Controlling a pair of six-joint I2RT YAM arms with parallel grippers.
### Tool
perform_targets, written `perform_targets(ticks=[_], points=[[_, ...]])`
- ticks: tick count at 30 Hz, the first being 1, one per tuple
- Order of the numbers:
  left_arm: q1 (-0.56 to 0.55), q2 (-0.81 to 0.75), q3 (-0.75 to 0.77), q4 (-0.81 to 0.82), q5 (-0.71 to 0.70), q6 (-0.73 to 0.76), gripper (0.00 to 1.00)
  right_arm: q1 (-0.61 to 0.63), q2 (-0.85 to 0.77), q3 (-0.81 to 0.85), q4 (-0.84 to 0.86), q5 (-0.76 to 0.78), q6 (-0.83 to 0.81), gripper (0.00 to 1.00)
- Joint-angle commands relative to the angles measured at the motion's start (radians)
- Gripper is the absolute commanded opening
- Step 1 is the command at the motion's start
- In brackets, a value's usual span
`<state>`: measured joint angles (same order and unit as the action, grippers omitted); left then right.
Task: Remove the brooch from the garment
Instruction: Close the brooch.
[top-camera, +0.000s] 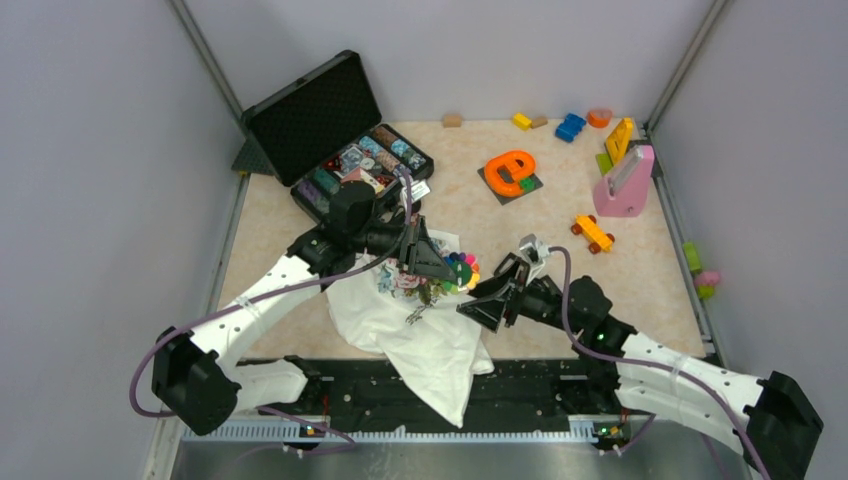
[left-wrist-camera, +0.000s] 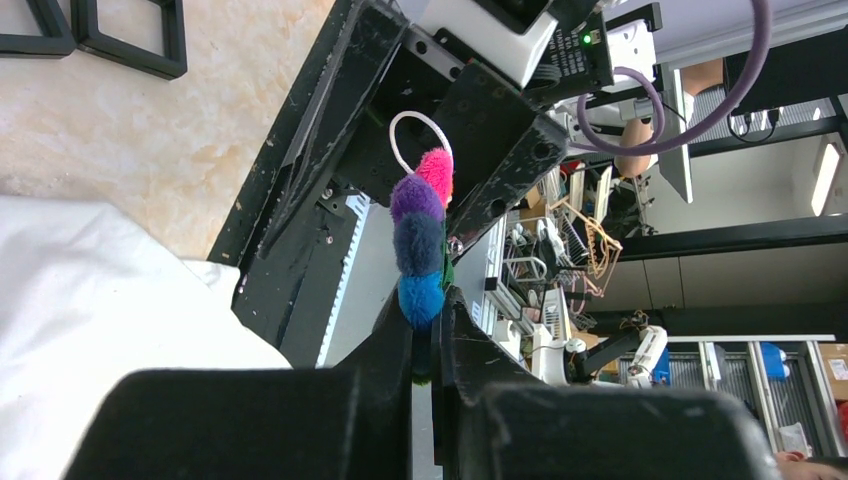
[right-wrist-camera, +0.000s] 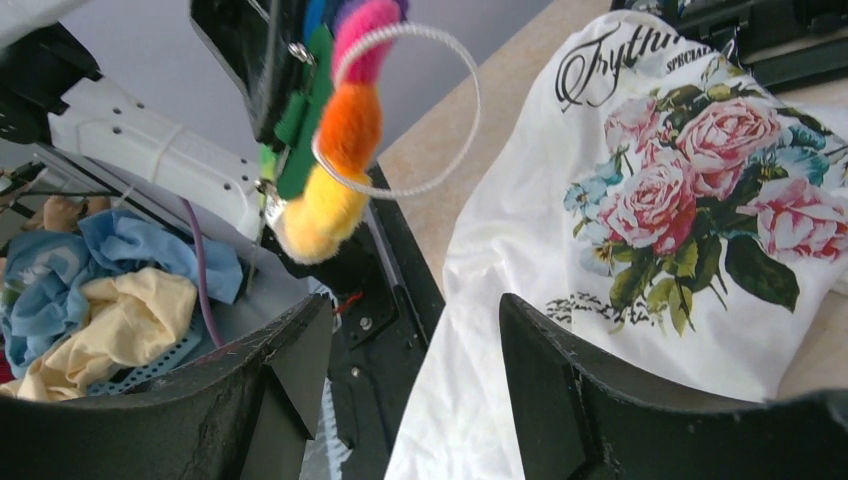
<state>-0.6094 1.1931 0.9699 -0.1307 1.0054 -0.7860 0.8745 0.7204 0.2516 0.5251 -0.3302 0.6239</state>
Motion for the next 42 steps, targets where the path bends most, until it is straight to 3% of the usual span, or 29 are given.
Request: perform_targets(ticks=[1, 42], points=[[0.004, -0.02, -0.008, 0.016, 0.008, 0.018, 0.0, 0.015, 0.002, 0.062, 0.077, 0.028, 0.036, 0.63], [-0.023, -0.018, -0.043, -0.01, 0.029, 0.062, 0.0, 0.021, 0.015, 0.115, 0.089, 0.042, 0.12, 0.64]])
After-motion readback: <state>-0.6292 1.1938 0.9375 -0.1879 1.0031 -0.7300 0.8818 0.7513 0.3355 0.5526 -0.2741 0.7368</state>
